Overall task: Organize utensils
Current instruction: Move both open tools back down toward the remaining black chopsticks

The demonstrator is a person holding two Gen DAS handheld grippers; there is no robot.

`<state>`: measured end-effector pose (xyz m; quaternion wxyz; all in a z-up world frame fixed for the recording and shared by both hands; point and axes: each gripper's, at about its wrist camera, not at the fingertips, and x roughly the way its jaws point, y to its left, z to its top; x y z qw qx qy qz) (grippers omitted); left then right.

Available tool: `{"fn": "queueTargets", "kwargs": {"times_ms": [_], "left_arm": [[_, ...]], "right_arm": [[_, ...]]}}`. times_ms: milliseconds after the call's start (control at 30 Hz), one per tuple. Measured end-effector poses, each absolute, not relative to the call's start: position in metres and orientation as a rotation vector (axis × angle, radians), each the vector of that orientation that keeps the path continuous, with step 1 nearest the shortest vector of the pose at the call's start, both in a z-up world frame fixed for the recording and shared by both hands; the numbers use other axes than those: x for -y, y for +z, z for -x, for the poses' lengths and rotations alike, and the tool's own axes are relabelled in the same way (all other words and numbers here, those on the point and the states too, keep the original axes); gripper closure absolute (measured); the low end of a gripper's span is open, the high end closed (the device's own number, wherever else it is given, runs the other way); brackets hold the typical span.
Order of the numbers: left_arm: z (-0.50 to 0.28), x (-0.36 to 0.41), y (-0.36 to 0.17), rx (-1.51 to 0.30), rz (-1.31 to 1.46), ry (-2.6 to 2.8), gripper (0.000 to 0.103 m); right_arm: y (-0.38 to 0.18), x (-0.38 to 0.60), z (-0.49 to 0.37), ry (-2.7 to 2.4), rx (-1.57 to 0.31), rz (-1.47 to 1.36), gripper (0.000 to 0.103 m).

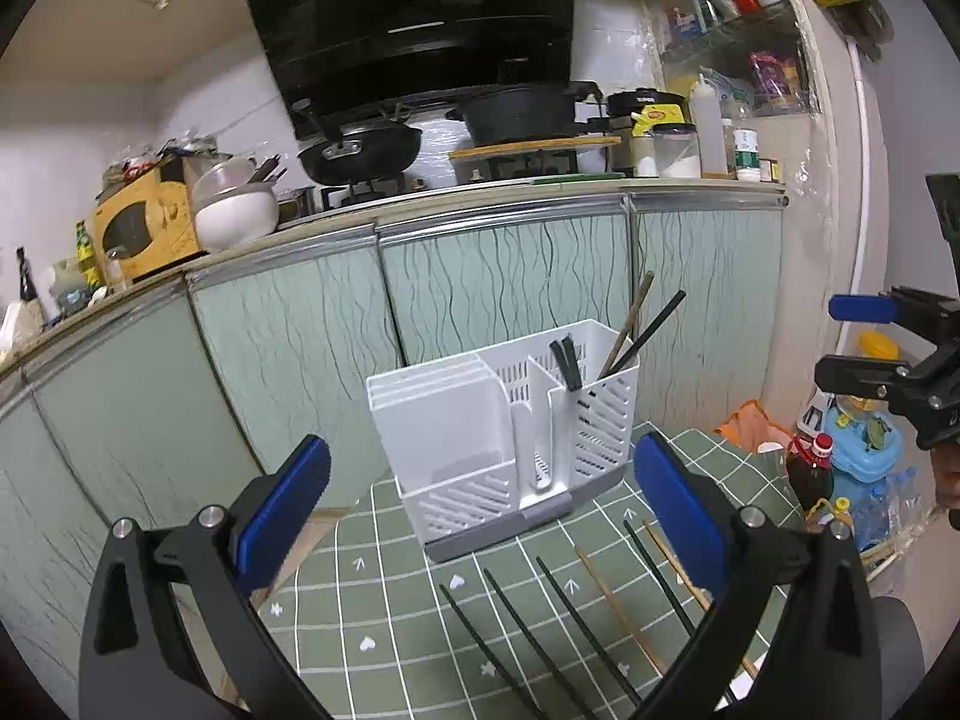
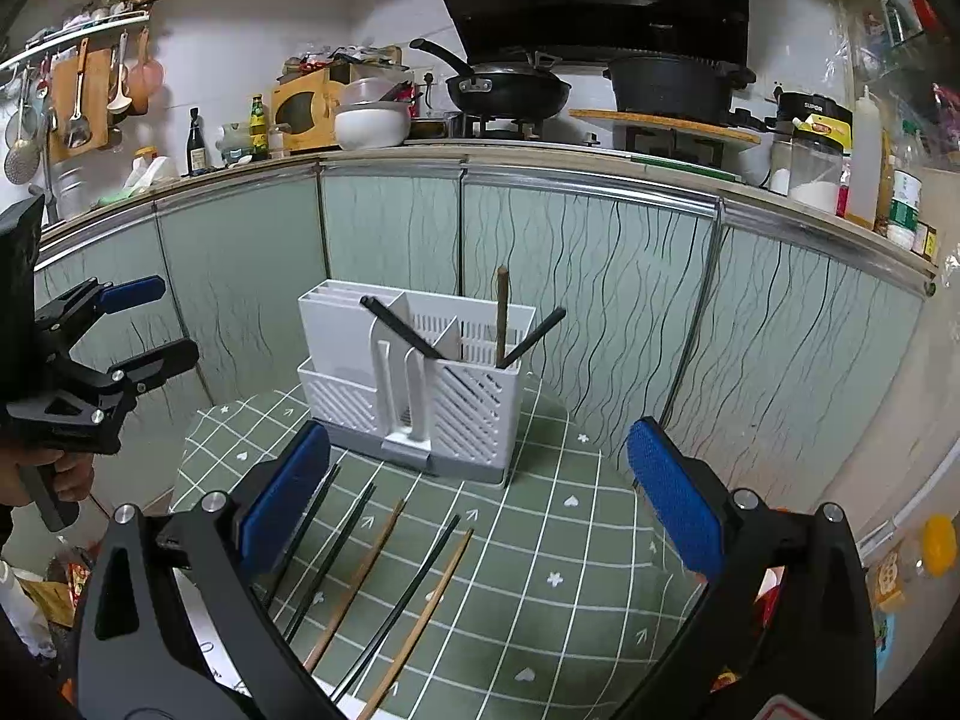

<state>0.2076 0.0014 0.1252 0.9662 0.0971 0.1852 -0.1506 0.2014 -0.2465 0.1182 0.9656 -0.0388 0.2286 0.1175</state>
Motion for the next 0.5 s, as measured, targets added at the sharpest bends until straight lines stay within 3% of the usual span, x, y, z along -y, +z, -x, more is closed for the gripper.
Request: {"fn": "queueTargets", "kwargs": {"times_ms": [500], "left_arm": [[-0.177,-0.012,0.069,-0.437,-0.157,-0.266,0.004]], "right_arm": [[0.075,0.239,-0.176,0.241,-0.488,0.063,0.008]]}}
